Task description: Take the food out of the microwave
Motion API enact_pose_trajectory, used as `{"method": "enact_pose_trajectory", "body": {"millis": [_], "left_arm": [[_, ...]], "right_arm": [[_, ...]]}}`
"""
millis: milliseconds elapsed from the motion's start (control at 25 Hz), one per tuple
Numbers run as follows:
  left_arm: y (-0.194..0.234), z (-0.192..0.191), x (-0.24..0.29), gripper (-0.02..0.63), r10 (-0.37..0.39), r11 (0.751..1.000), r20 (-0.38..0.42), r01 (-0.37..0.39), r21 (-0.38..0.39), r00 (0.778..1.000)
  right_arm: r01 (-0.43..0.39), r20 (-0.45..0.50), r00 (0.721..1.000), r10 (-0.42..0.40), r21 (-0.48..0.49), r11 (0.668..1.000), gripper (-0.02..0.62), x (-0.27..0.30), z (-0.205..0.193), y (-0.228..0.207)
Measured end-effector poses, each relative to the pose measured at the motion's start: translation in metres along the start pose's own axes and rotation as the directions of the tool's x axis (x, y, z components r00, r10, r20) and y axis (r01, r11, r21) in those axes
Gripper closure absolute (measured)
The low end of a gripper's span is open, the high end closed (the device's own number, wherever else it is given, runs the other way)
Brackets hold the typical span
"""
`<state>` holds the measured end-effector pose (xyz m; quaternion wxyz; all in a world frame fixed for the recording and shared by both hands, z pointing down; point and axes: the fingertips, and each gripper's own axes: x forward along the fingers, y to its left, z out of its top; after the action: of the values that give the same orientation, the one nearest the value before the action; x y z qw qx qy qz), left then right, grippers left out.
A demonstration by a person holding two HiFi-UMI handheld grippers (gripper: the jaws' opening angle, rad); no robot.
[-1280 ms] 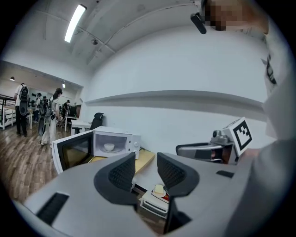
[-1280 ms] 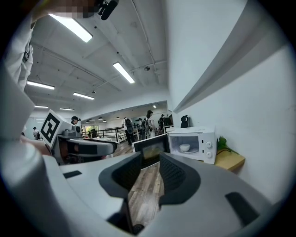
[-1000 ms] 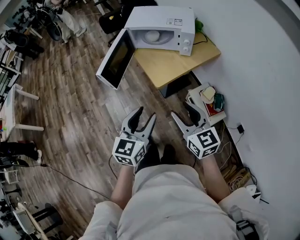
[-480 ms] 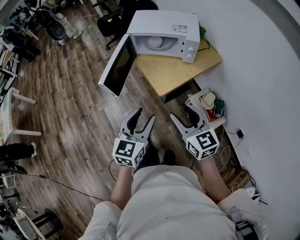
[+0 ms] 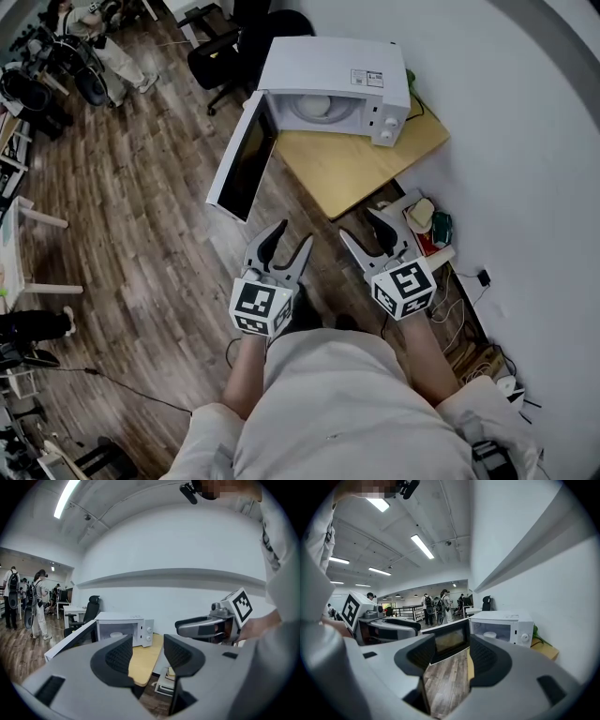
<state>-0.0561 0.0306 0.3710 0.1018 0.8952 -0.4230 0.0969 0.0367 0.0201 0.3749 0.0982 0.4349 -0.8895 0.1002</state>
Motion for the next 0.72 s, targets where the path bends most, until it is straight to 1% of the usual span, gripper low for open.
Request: {"method": "enact_pose_trajectory", "body": {"millis": [200, 480, 600, 720], "left_arm": [[0.032, 0.006, 0.012, 0.42, -0.032, 0.999, -0.006, 0.032, 0.005, 0.999], [0.065, 0.007, 0.025, 0.42, -0.099, 0.995, -0.022, 0.099, 0.017, 0.995], [0.076, 0.008, 0.029, 0.42, -0.128, 0.991, -0.025, 0.129, 0.025, 0.991], [0.086, 0.011, 0.031, 0.42, -0.155, 0.987, -0.025, 0.155, 0.035, 0.988]], "right_arm": [[0.017, -0.003, 1.0, -0.017, 0.002, 1.0, 0.382, 0.035, 0.011, -0.002], [0.085, -0.009, 0.996, -0.085, 0.002, 0.996, 0.388, 0.072, 0.016, -0.005], [0.123, -0.017, 0.992, -0.123, -0.014, 0.992, 0.388, 0.084, 0.017, -0.006], [0.155, -0.035, 0.987, -0.157, -0.052, 0.986, 0.389, 0.093, 0.017, -0.006]]}}
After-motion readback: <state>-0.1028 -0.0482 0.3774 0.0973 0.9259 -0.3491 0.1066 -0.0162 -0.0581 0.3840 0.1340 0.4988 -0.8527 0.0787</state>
